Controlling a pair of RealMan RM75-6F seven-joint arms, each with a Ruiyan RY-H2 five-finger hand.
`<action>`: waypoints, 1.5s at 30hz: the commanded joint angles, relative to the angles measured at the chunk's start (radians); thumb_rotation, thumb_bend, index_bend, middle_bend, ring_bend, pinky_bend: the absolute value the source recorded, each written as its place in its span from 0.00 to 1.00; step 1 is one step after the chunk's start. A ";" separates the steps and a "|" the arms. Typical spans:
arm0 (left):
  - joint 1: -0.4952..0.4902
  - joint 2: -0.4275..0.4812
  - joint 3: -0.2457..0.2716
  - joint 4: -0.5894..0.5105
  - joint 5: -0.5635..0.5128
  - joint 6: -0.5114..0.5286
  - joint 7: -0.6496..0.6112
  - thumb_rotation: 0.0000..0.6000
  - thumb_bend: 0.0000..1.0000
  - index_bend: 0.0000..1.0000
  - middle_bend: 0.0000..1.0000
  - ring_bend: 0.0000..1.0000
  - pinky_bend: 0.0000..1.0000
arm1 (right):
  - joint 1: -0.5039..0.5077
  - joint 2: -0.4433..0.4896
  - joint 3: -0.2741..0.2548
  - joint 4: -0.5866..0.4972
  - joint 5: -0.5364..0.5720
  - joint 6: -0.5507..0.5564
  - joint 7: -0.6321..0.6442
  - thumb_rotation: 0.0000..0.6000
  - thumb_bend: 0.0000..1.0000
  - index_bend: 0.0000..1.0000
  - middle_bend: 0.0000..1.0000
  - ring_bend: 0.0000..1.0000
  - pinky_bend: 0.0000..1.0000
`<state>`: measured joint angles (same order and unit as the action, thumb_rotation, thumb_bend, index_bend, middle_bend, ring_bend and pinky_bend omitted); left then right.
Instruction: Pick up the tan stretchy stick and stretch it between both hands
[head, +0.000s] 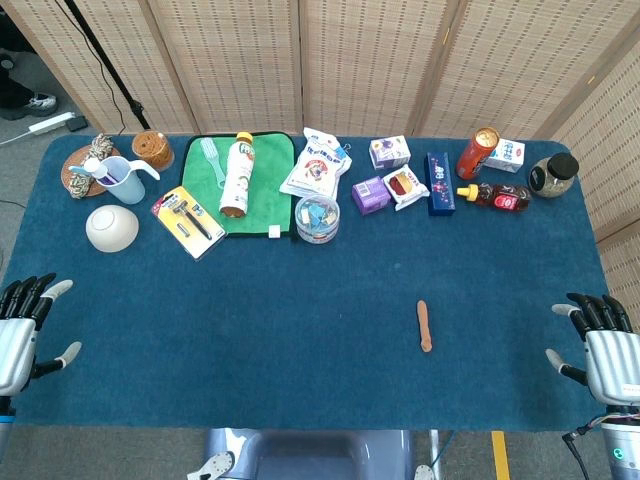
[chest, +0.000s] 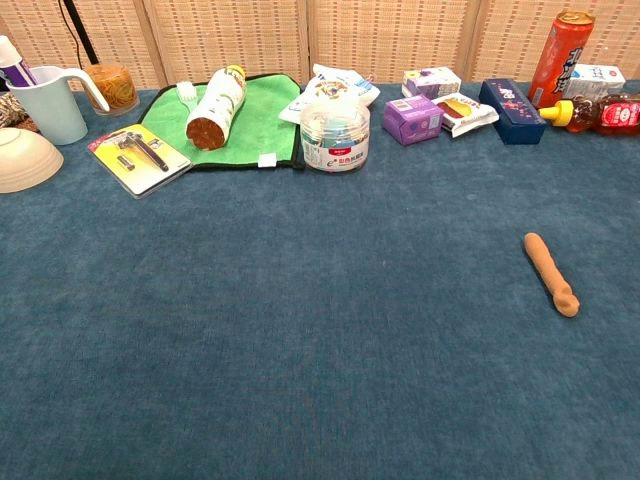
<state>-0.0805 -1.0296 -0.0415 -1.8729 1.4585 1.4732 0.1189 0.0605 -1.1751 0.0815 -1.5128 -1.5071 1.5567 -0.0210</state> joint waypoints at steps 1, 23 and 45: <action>-0.002 0.001 0.006 -0.004 0.004 -0.008 -0.007 0.97 0.20 0.17 0.10 0.05 0.00 | -0.001 -0.001 -0.001 0.002 0.001 -0.003 0.004 1.00 0.19 0.34 0.23 0.20 0.12; -0.014 0.024 -0.006 -0.024 0.014 -0.007 0.005 0.97 0.20 0.17 0.10 0.06 0.00 | 0.059 0.029 0.004 -0.001 -0.057 -0.066 0.137 1.00 0.19 0.35 0.22 0.20 0.13; -0.021 0.053 -0.025 -0.027 -0.021 -0.001 0.043 0.97 0.20 0.17 0.10 0.05 0.00 | 0.396 -0.024 0.042 0.210 -0.251 -0.254 0.497 1.00 0.19 0.49 0.21 0.13 0.11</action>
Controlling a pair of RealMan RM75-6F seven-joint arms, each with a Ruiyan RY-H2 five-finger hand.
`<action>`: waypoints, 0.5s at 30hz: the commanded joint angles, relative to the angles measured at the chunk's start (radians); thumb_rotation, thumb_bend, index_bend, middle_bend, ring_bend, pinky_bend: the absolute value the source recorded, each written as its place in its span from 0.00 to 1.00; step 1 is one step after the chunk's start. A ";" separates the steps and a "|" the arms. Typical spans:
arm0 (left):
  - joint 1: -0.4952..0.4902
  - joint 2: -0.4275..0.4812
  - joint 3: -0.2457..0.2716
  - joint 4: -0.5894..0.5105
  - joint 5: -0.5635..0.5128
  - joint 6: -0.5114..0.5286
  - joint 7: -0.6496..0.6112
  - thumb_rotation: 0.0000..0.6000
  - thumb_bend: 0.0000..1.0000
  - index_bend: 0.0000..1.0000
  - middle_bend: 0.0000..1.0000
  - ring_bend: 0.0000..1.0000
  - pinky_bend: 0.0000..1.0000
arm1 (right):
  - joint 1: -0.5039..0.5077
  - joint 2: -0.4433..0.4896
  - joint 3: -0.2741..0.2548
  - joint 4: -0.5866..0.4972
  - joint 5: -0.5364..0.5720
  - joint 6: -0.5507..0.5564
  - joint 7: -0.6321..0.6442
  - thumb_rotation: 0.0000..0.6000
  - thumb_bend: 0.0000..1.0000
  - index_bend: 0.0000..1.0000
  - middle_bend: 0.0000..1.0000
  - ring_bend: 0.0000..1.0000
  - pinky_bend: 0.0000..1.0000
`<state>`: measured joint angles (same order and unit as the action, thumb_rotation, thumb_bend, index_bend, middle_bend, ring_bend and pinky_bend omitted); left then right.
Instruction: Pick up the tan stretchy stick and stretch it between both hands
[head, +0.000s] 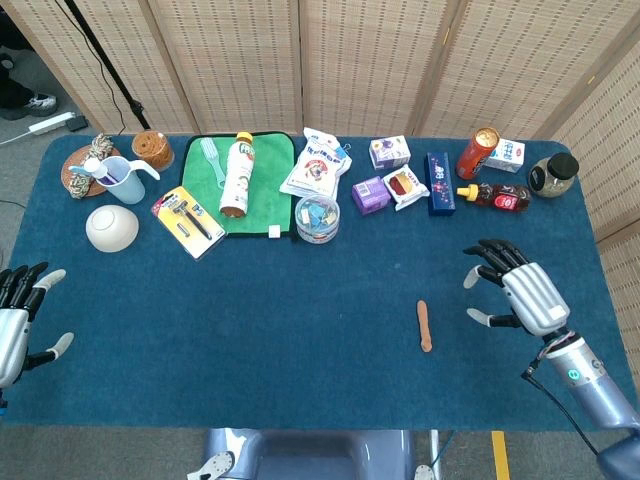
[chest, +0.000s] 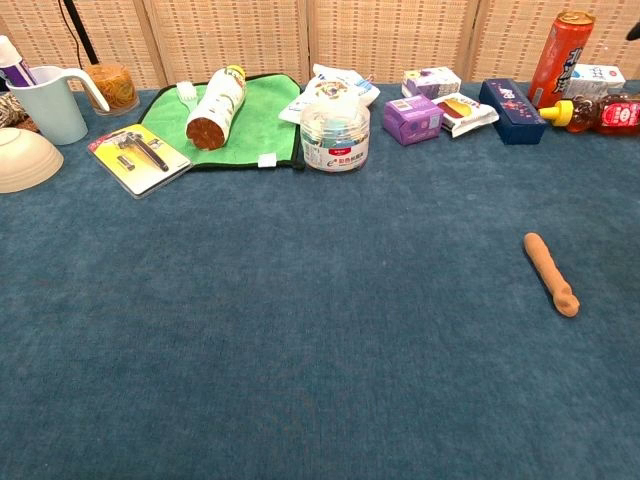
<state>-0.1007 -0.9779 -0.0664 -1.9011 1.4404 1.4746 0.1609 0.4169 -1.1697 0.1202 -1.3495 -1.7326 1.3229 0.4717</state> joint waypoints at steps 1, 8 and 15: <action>-0.001 0.002 0.000 0.002 -0.004 -0.003 0.002 0.97 0.20 0.17 0.10 0.06 0.00 | 0.051 -0.037 0.001 0.062 -0.034 -0.022 0.003 1.00 0.19 0.48 0.21 0.13 0.11; -0.010 0.003 -0.007 0.002 -0.010 -0.010 0.018 0.97 0.20 0.17 0.10 0.06 0.00 | 0.135 -0.088 -0.033 0.164 -0.095 -0.062 -0.031 1.00 0.19 0.47 0.21 0.11 0.07; -0.021 0.011 -0.009 -0.007 -0.008 -0.022 0.023 0.97 0.20 0.17 0.10 0.06 0.00 | 0.185 -0.126 -0.067 0.223 -0.118 -0.084 -0.053 1.00 0.19 0.48 0.21 0.07 0.00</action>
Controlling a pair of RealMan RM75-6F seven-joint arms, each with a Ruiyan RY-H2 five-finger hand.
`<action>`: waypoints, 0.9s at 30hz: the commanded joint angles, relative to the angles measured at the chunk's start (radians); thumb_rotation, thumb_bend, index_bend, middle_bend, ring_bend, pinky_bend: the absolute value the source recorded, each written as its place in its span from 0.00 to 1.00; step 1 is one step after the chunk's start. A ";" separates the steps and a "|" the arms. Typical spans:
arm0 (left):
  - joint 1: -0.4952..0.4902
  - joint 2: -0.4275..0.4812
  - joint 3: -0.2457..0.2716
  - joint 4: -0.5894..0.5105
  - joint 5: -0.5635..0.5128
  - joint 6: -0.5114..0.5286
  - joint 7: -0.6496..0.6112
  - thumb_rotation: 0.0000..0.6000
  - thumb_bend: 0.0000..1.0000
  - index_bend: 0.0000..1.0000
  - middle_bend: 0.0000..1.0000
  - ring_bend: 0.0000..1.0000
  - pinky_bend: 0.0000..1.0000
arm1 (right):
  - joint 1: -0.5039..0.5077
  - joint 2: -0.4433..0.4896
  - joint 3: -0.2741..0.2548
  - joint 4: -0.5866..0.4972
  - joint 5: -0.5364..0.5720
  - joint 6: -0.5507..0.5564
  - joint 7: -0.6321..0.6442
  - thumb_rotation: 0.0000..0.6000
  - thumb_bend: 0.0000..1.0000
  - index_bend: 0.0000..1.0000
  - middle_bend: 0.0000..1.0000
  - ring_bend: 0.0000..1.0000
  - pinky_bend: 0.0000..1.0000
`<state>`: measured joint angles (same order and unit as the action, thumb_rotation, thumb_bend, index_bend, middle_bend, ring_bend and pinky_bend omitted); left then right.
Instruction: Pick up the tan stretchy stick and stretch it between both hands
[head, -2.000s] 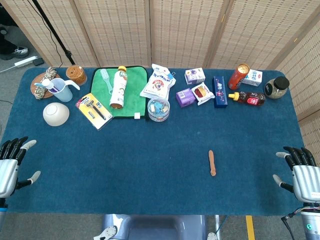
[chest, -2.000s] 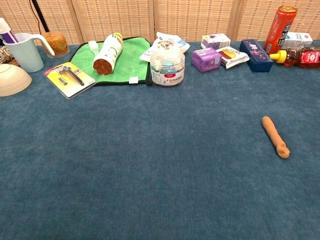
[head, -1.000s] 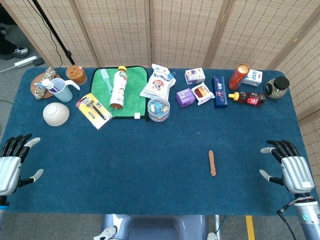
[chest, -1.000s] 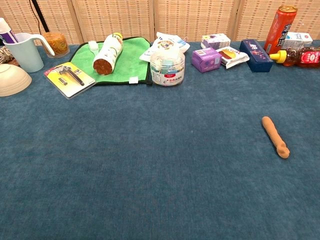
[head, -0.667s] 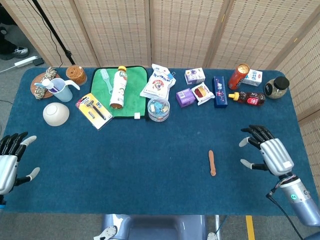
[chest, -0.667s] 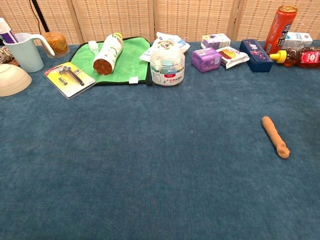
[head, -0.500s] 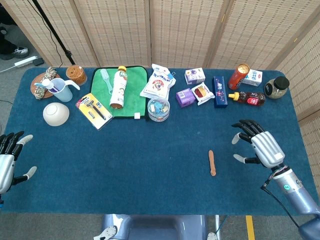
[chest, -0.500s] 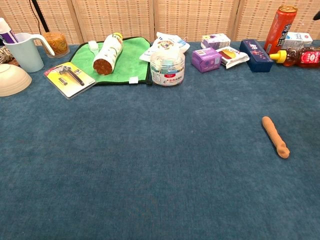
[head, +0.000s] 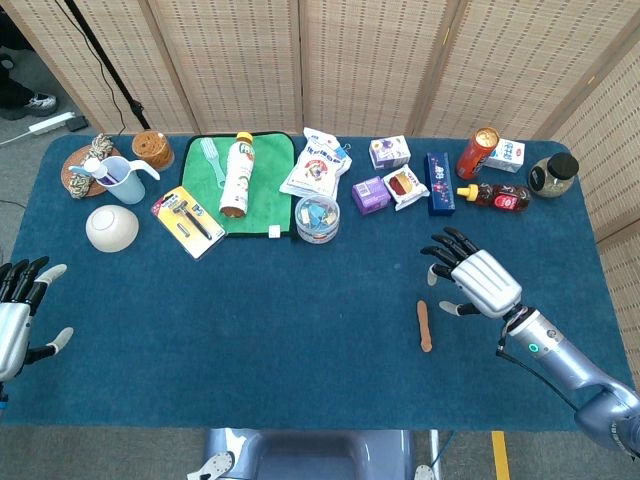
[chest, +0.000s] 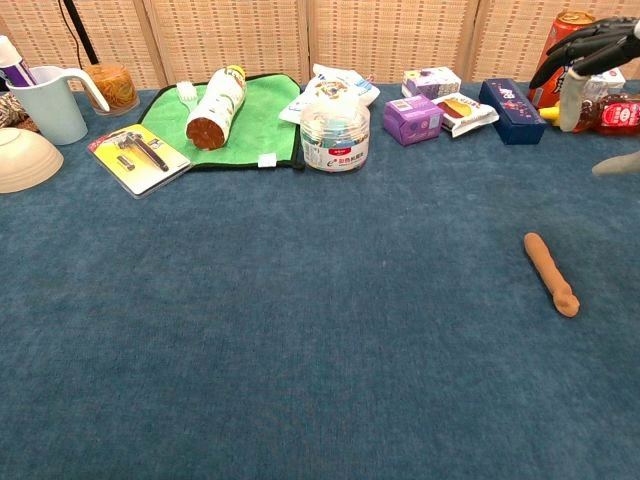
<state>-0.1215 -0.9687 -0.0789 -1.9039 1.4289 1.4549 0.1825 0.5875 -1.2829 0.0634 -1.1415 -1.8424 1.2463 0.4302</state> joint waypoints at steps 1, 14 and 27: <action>0.001 0.003 0.006 -0.006 0.005 -0.003 0.002 0.97 0.20 0.17 0.10 0.06 0.00 | 0.022 -0.021 -0.016 0.026 -0.015 -0.006 -0.019 1.00 0.19 0.49 0.21 0.06 0.00; 0.009 0.009 0.015 -0.012 0.000 0.000 -0.003 0.97 0.20 0.17 0.10 0.06 0.00 | 0.109 -0.080 -0.102 0.136 -0.066 -0.082 -0.056 1.00 0.21 0.49 0.19 0.05 0.00; 0.009 0.003 0.018 0.003 -0.014 -0.007 -0.008 0.97 0.20 0.17 0.10 0.06 0.00 | 0.159 -0.120 -0.144 0.180 -0.041 -0.132 -0.053 1.00 0.34 0.49 0.18 0.04 0.00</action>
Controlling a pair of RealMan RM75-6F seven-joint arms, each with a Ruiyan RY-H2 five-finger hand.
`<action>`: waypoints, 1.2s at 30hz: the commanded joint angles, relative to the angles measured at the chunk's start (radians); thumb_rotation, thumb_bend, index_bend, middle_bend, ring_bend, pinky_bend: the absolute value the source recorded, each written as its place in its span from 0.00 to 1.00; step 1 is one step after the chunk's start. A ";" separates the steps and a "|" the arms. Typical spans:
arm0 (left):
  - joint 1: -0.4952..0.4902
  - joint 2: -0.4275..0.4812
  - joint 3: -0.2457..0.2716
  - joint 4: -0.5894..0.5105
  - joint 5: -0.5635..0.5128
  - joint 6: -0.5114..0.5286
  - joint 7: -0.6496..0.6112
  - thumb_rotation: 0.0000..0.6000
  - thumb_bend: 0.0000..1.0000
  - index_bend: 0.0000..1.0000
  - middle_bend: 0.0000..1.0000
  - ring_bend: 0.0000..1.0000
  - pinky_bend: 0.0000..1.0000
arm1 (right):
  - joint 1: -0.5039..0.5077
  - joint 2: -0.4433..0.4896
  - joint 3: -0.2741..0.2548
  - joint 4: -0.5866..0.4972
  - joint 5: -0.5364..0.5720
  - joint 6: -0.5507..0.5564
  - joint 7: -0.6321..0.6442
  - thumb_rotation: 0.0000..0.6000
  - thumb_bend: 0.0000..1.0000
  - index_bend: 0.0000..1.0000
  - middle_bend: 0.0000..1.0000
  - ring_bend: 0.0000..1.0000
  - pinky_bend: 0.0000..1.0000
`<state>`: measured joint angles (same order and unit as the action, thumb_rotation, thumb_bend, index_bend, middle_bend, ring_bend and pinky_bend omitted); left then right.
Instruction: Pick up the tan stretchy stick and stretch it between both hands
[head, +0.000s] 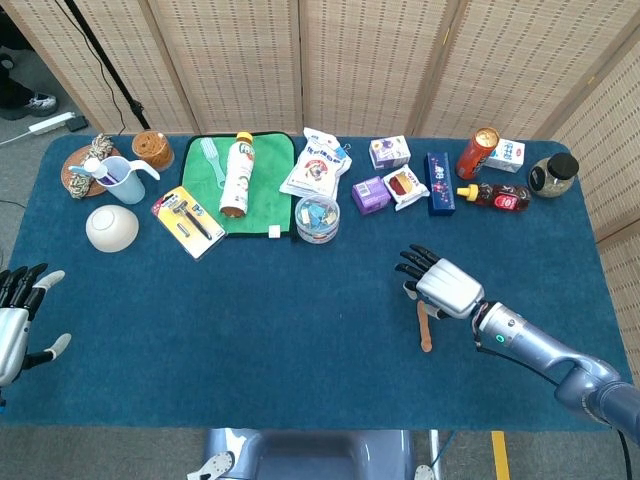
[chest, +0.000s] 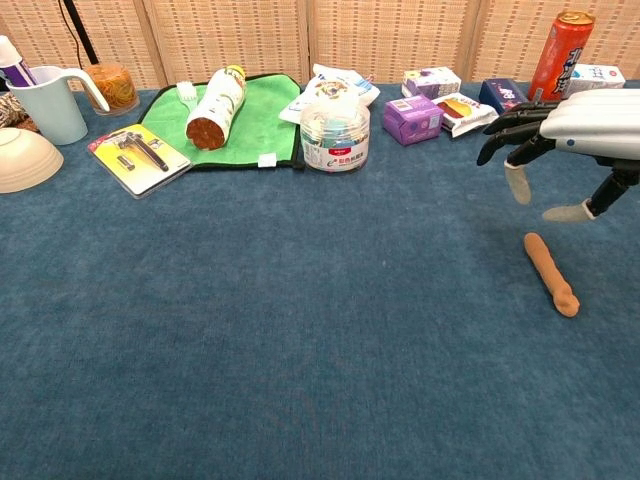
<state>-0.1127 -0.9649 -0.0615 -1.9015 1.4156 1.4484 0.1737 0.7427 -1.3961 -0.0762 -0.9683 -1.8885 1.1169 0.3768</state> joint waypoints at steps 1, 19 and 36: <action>0.000 -0.001 0.001 0.001 -0.002 -0.003 0.000 0.97 0.20 0.17 0.10 0.06 0.00 | 0.006 -0.011 -0.007 0.010 0.009 -0.004 0.006 1.00 0.34 0.49 0.18 0.04 0.00; -0.007 0.008 0.013 -0.017 -0.005 -0.031 -0.026 0.97 0.20 0.15 0.10 0.06 0.00 | 0.041 -0.079 -0.082 0.140 -0.003 -0.036 -0.003 1.00 0.34 0.46 0.16 0.03 0.00; -0.010 0.011 0.015 -0.028 -0.007 -0.038 -0.034 0.97 0.20 0.15 0.10 0.06 0.00 | 0.062 -0.113 -0.136 0.209 -0.028 -0.013 -0.018 1.00 0.24 0.45 0.15 0.03 0.00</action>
<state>-0.1229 -0.9537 -0.0469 -1.9294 1.4085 1.4102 0.1400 0.8044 -1.5083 -0.2112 -0.7599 -1.9162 1.1030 0.3596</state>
